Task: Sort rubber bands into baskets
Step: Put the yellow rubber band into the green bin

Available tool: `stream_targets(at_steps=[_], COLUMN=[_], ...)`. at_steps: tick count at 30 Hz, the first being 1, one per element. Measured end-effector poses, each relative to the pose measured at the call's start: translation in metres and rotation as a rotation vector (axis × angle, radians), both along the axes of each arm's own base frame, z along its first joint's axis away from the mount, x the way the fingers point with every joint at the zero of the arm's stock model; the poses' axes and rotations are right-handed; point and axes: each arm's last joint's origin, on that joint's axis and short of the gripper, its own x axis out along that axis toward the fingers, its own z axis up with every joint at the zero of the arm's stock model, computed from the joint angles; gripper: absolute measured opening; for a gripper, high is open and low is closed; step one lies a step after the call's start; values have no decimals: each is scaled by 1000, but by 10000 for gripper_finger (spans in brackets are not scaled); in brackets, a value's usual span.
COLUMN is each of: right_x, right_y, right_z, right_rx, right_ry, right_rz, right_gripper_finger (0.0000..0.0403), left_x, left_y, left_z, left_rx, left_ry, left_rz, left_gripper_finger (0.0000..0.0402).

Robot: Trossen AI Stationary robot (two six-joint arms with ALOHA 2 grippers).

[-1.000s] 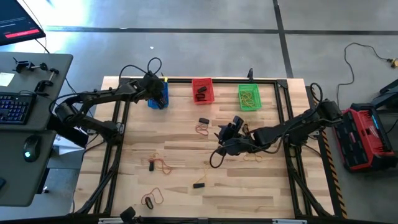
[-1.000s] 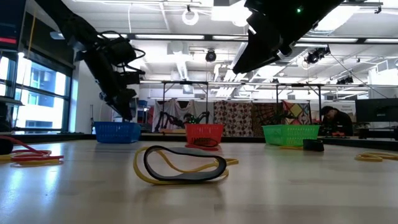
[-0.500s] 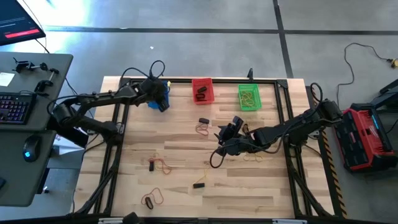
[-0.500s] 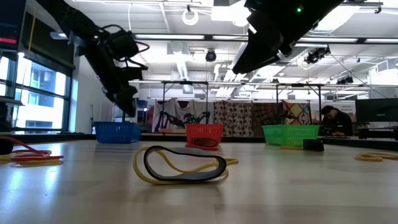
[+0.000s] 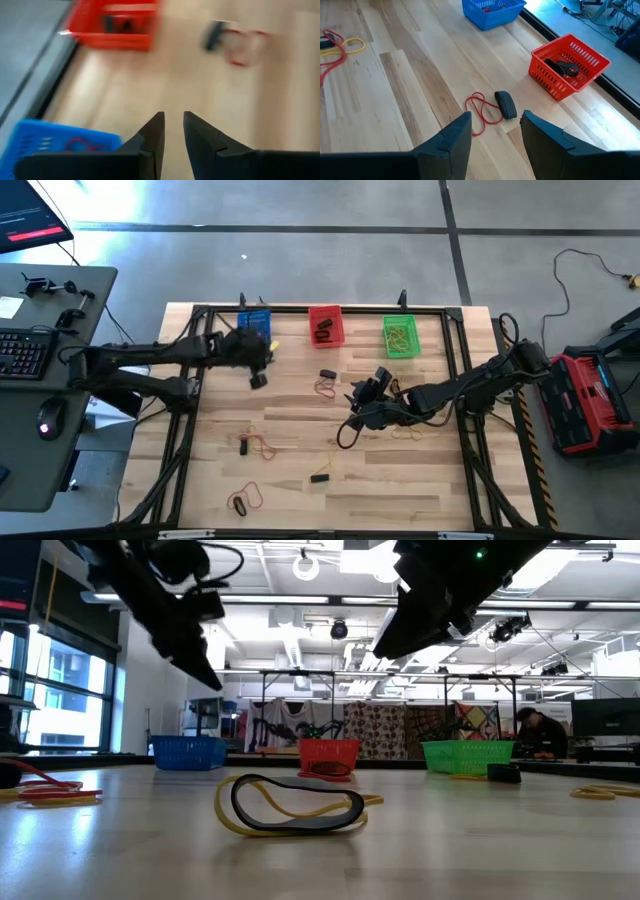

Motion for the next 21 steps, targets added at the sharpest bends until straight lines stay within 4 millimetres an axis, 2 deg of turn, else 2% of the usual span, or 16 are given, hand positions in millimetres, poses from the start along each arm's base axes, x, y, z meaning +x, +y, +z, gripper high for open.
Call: stream_targets(at_steps=[5, 13, 17, 21], right_x=[0, 0, 0, 0], right_y=[0, 0, 0, 0], right_z=[0, 0, 0, 0], right_rx=[0, 0, 0, 0], right_ry=[0, 0, -1, -1], right_rz=[0, 0, 0, 0], right_gripper_finger=[160, 160, 160, 160], left_x=[-7, -15, -19, -23], left_y=[-39, -94, -114, -124], left_z=[4, 3, 0, 0], left_rx=[-81, -226, -259, -318], left_ry=[37, 71, 104, 115], left_rz=[-154, -283, -335, -311], left_gripper_finger=[51, 50, 50, 50])
